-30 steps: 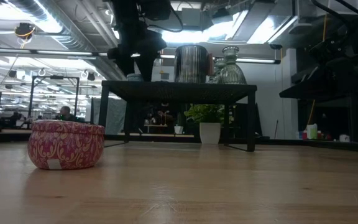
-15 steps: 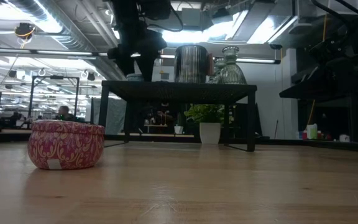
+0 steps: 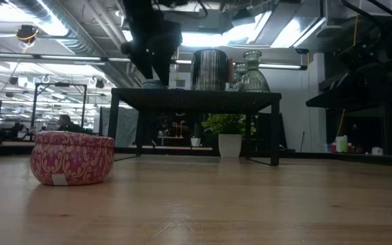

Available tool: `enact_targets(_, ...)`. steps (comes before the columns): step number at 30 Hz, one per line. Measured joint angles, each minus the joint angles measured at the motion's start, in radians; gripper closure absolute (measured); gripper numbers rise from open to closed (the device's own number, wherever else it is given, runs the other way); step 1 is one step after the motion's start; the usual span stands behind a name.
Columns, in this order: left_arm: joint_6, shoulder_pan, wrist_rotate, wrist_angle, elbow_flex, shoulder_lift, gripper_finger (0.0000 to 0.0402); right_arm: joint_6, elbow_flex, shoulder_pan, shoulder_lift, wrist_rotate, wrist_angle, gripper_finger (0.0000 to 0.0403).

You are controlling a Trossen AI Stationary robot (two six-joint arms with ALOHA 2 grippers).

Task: Pick & Place candle stick holders
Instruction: Put the blue patterned scented candle aligned with the red patterned scented candle on the shelf, then put the pink patterned scented candle aligned with the blue patterned scented candles on the shelf

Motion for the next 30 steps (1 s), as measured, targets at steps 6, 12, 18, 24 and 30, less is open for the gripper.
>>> enact_targets(6, 0.0, -0.07, -0.099, 0.023, 0.0, -0.059, 0.0061, 0.0, 0.0, 0.0, 0.0, 0.0, 0.0, 0.0275)
enact_targets(12, 0.018, -0.147, -0.06, 0.065, 0.001, -0.122, 0.0061, 0.0, 0.0, 0.0, 0.0, 0.0, 0.0, 0.0275)
enact_targets(18, 0.087, -0.265, -0.049, 0.066, 0.001, -0.137, 0.0061, 0.0, 0.0, 0.0, 0.0, 0.0, 0.0, 0.0275)
enact_targets(24, 0.154, -0.38, 0.012, 0.065, 0.001, -0.136, 0.0061, 0.0, 0.0, 0.0, 0.0, 0.0, 0.0, 0.0275)
enact_targets(30, 0.158, -0.477, 0.118, 0.063, 0.001, -0.136, 0.0061, 0.0, 0.0, 0.0, 0.0, 0.0, 0.0, 0.0275)
